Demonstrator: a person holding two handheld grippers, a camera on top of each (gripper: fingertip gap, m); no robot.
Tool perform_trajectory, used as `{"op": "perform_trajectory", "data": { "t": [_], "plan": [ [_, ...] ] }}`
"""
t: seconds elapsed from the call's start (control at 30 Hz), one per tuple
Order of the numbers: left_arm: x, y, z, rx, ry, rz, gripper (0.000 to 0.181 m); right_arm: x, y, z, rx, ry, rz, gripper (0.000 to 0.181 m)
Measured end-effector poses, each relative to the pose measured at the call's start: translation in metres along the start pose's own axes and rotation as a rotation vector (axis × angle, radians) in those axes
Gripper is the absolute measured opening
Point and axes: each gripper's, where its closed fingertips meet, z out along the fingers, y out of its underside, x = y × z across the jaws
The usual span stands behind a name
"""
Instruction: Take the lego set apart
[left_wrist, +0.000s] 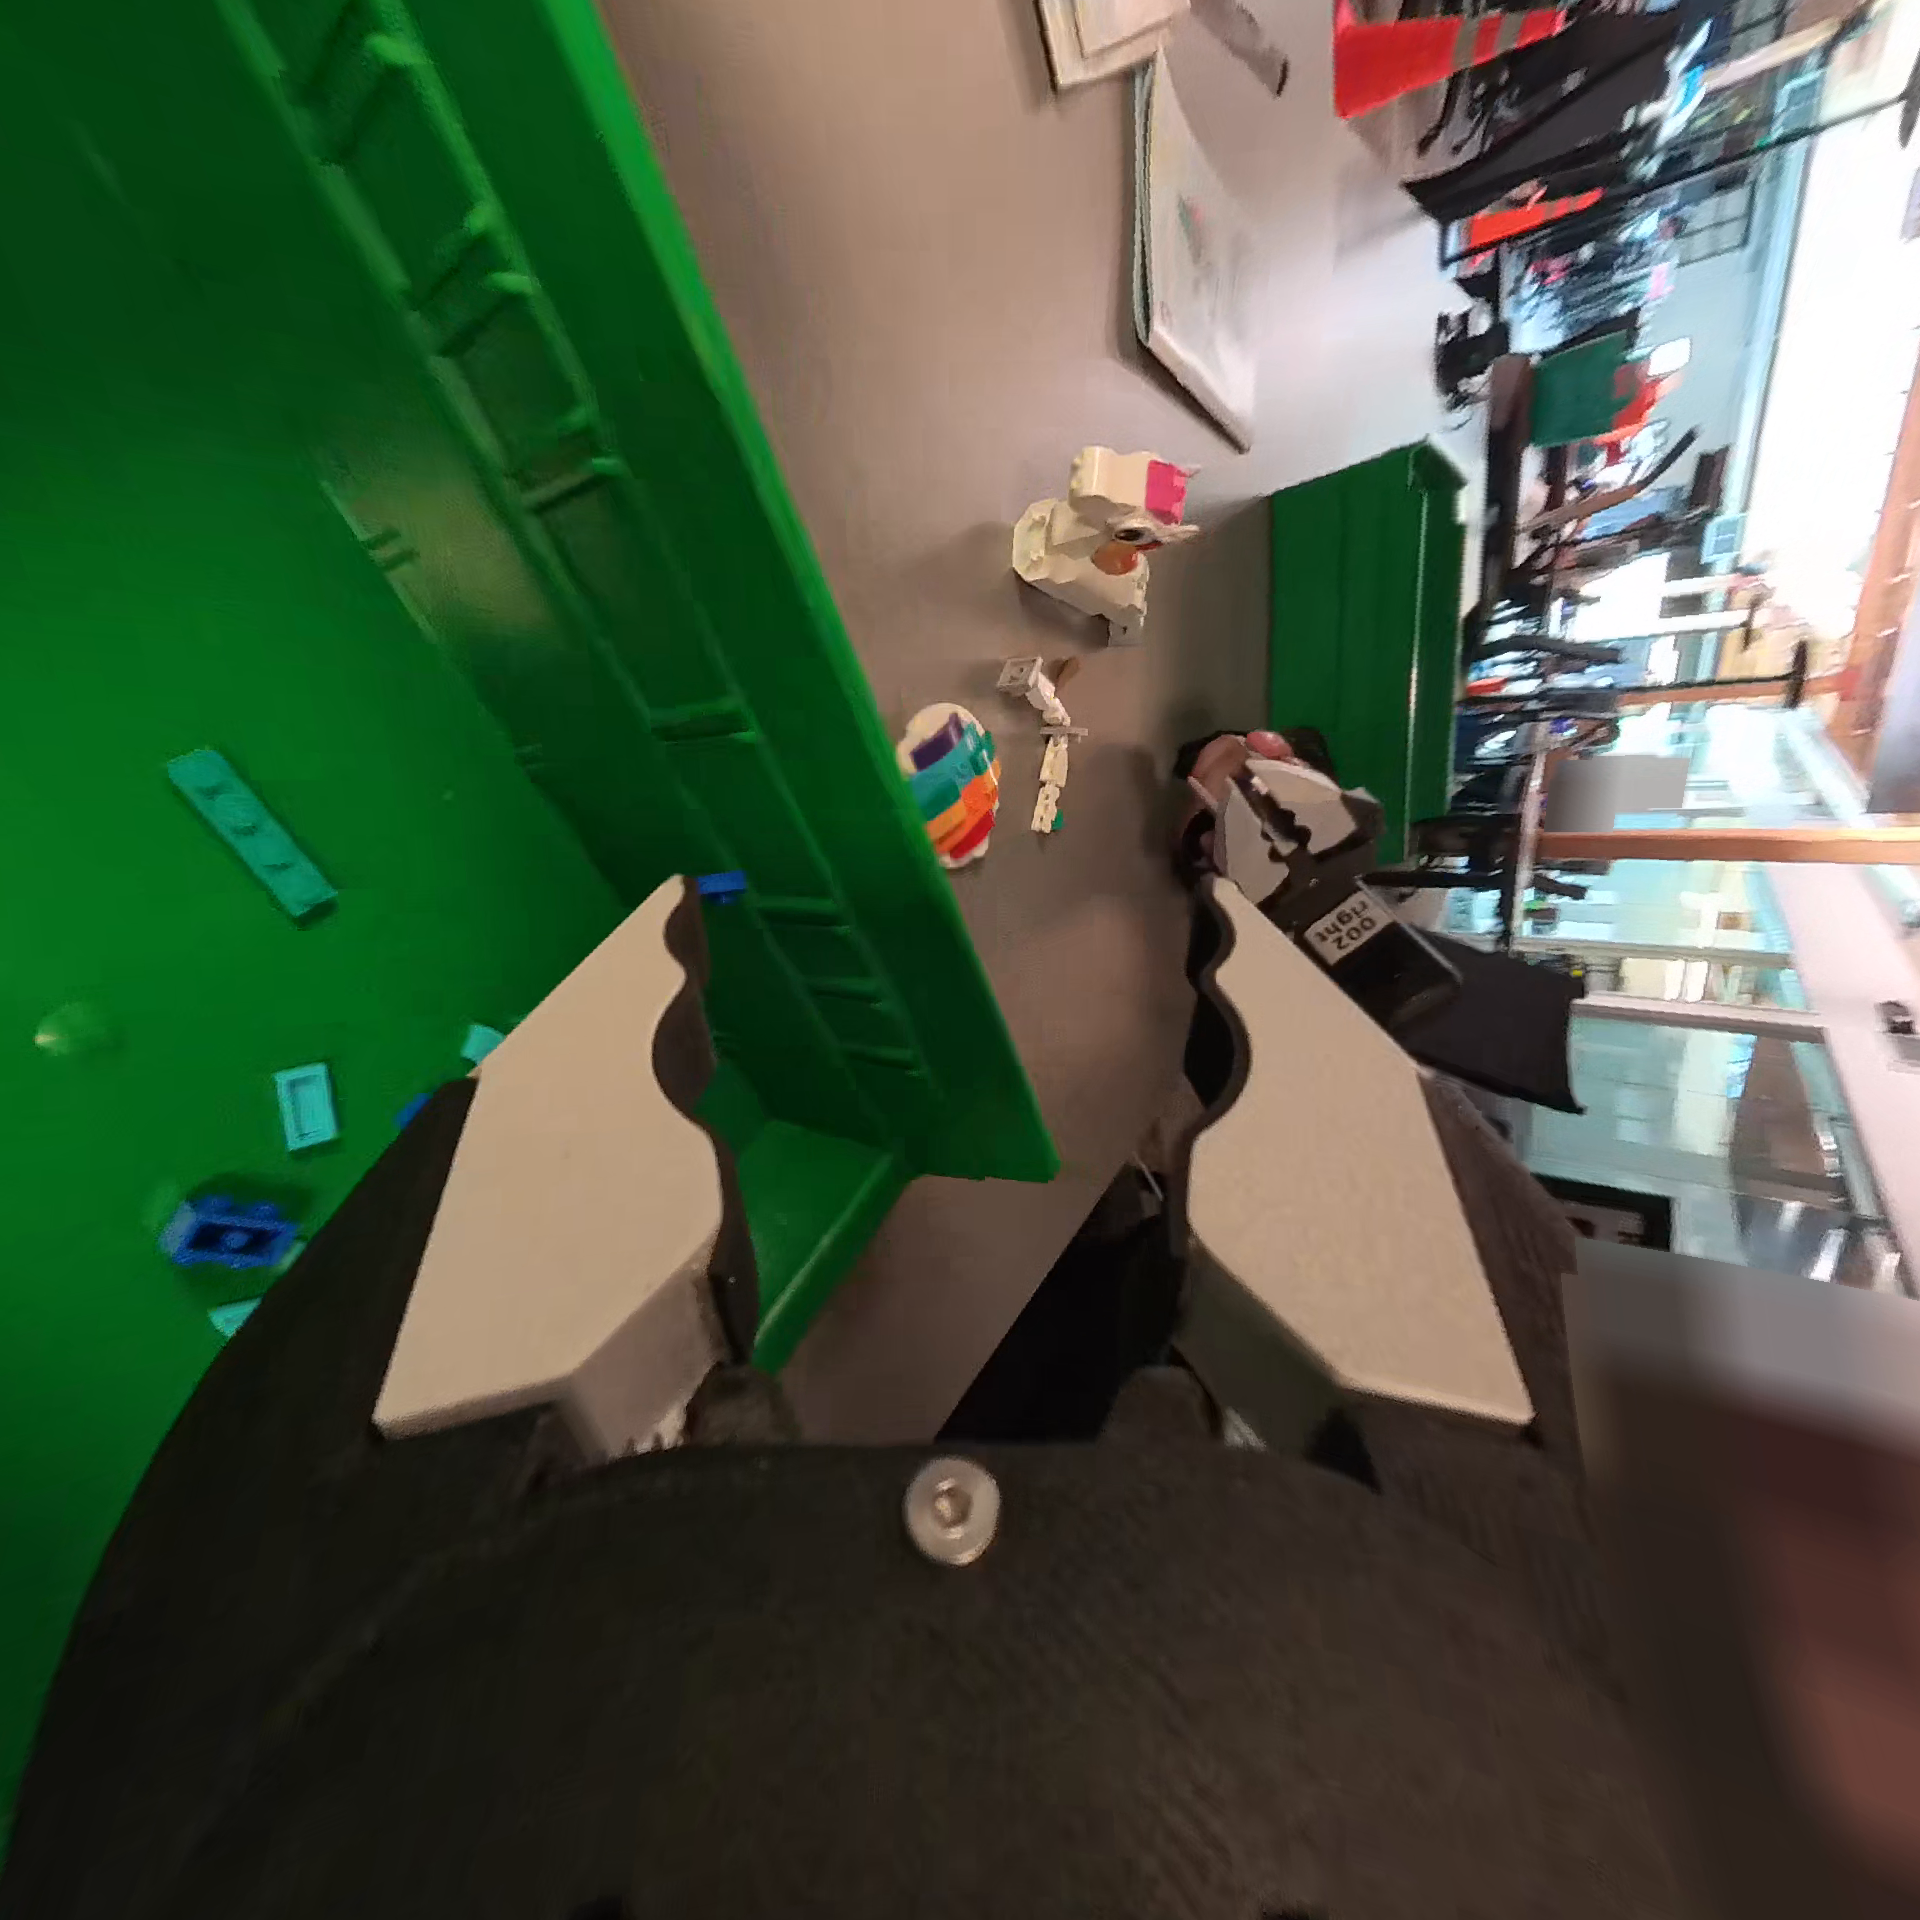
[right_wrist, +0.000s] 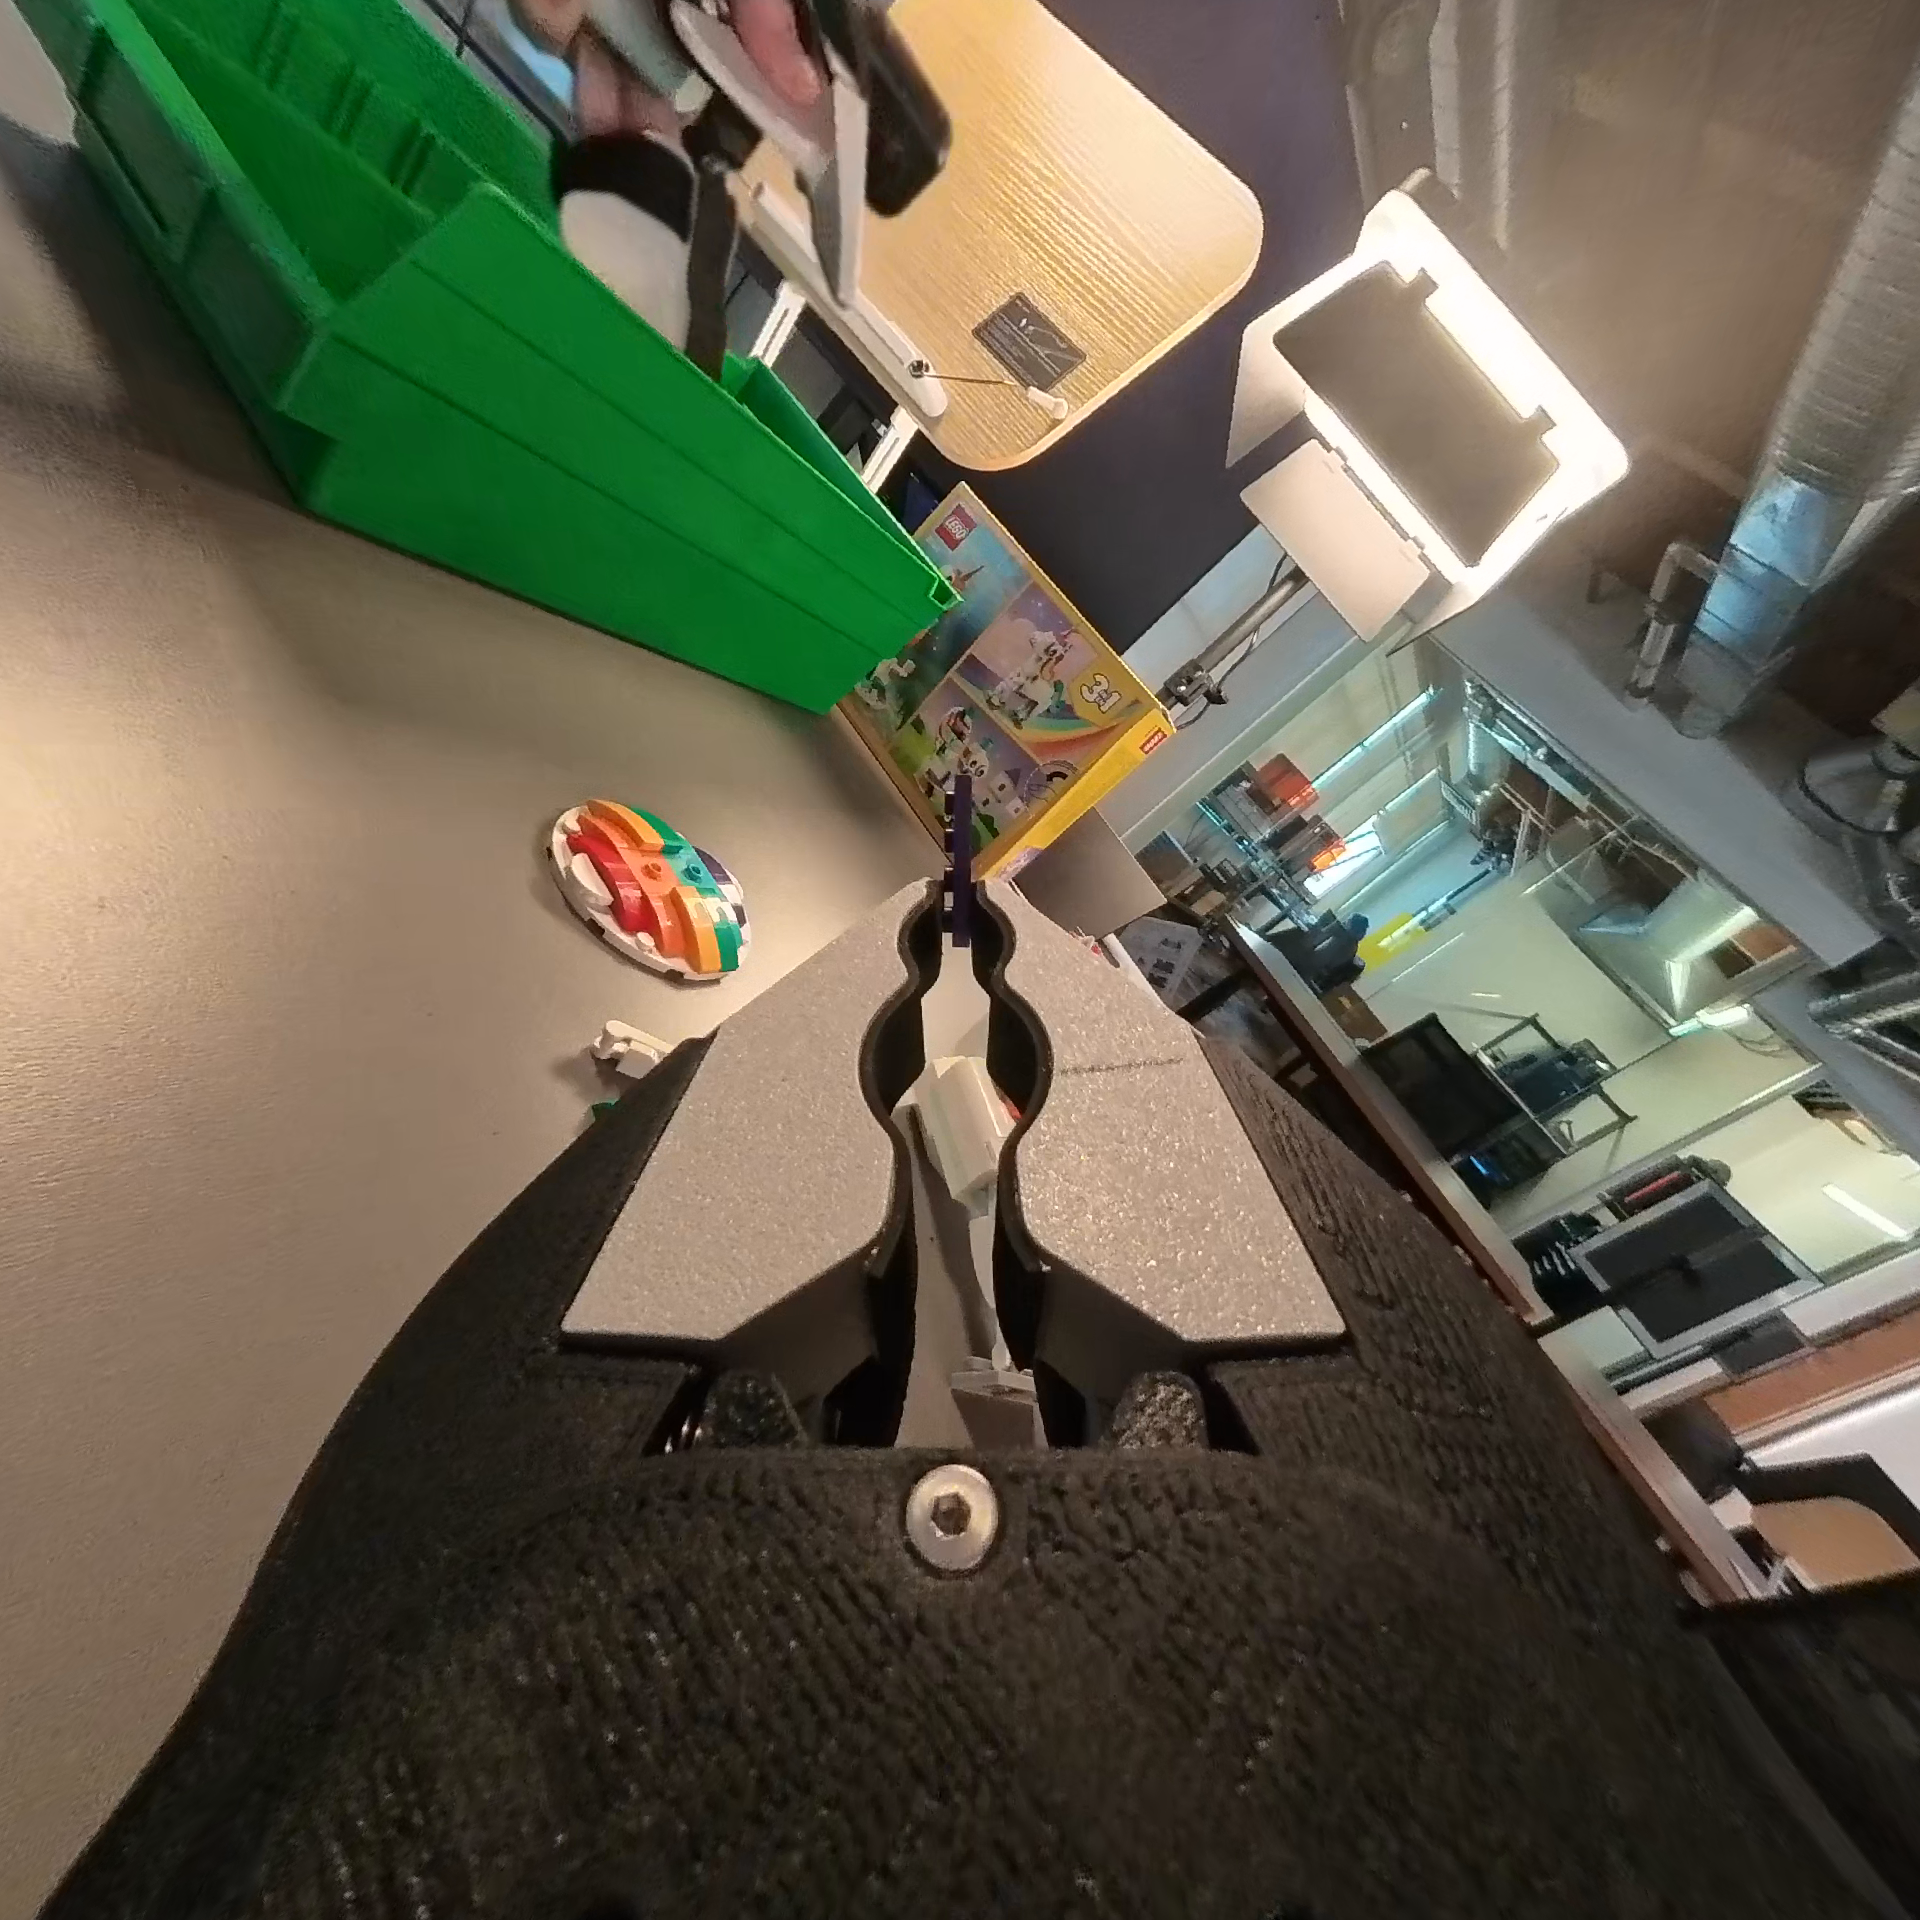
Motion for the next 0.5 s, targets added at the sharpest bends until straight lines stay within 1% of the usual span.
{"op": "perform_trajectory", "data": {
  "t": [0.07,0.13,0.23,0.27,0.43,0.5],
  "plan": [
    [0.010,0.004,0.005,-0.031,-0.055,0.040,0.096,0.000,0.000,0.000,0.000,0.001,0.000,0.003],
    [0.013,0.009,0.010,-0.069,-0.141,0.083,0.099,0.000,0.000,0.000,0.000,0.001,-0.001,0.003],
    [0.009,0.012,0.015,-0.120,-0.302,0.141,0.102,-0.001,-0.001,0.000,0.001,-0.001,-0.003,0.003],
    [0.008,0.013,0.016,-0.132,-0.334,0.154,0.103,-0.001,-0.001,0.000,0.002,0.000,-0.004,0.003],
    [0.018,0.023,0.028,-0.212,-0.360,0.164,0.102,0.000,-0.002,-0.001,0.008,0.004,-0.008,0.003],
    [0.027,0.016,0.025,-0.162,-0.372,0.219,0.100,0.002,-0.004,-0.002,0.015,0.011,-0.011,0.003]
  ]
}}
